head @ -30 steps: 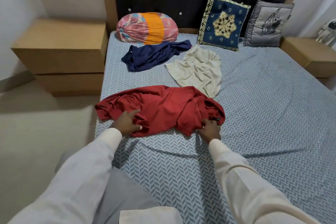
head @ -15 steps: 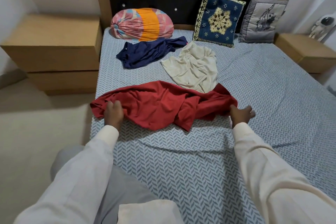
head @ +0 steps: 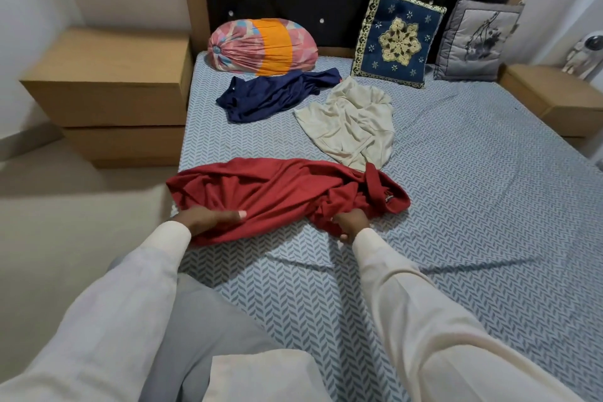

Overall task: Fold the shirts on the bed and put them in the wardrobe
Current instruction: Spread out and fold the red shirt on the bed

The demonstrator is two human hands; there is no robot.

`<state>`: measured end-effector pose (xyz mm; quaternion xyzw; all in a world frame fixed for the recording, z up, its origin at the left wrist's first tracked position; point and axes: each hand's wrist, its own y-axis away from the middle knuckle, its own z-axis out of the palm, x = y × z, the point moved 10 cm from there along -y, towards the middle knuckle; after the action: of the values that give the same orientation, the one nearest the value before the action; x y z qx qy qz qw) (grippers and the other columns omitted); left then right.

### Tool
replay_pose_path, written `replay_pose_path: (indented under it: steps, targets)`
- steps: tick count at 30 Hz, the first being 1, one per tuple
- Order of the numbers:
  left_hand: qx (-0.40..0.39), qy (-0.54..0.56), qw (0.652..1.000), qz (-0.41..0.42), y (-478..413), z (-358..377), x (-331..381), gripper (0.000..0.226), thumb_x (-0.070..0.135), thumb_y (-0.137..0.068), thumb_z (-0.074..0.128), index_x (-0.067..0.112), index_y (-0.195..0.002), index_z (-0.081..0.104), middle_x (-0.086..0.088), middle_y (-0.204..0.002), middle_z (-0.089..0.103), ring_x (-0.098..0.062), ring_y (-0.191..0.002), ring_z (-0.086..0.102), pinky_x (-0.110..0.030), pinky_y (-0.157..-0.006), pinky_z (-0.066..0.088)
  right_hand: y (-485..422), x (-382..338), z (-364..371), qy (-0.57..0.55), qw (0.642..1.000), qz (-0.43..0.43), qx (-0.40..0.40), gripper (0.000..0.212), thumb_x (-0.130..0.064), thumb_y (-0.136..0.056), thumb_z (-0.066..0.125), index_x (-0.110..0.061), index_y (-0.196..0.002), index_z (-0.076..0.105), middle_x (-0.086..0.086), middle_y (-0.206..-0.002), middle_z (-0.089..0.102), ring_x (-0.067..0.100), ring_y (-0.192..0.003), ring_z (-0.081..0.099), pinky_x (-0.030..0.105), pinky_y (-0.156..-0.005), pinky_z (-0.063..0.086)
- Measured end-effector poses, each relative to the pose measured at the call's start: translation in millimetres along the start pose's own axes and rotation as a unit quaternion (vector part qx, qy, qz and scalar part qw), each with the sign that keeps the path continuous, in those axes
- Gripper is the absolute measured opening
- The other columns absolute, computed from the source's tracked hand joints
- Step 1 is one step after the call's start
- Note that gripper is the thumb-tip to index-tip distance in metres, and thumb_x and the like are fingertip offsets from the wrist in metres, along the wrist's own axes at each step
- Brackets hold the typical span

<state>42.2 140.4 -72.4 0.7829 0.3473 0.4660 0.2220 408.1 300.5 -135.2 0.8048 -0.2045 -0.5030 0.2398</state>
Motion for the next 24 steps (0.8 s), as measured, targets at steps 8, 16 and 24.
replay_pose_path:
  steps: [8,16,24]
  targets:
    - [-0.073,0.064,0.995,-0.008,19,-23,7,0.083,0.052,-0.063,0.085,0.016,-0.133,0.058,-0.012,-0.127,0.066,-0.031,-0.118,0.061,-0.049,-0.105,0.046,69,-84,-28,-0.273,0.954,-0.083,-0.094,0.018,-0.022,-0.087,0.054,-0.020,-0.069,0.058,0.002,-0.065,0.057,0.017,-0.053,0.054,0.023,-0.054,0.043]
    - [-0.196,0.513,0.791,0.271,87,-64,123,0.030,0.031,-0.090,0.049,0.013,-0.098,0.073,-0.011,-0.103,0.074,-0.030,-0.102,0.069,-0.064,-0.097,0.047,158,-215,-128,-0.551,0.761,-0.295,-0.173,0.021,-0.022,-0.085,0.050,-0.008,-0.075,0.062,0.011,-0.073,0.061,0.028,-0.070,0.062,0.037,-0.079,0.055]
    - [-0.044,0.465,0.850,0.244,52,-91,159,0.022,0.038,-0.085,0.064,0.025,-0.102,0.069,0.002,-0.102,0.071,-0.016,-0.089,0.066,-0.057,-0.100,0.043,115,-275,-144,-0.342,0.880,-0.329,-0.002,0.022,-0.014,-0.098,0.053,-0.016,-0.117,0.064,0.007,-0.108,0.071,0.022,-0.098,0.068,0.040,-0.083,0.055]
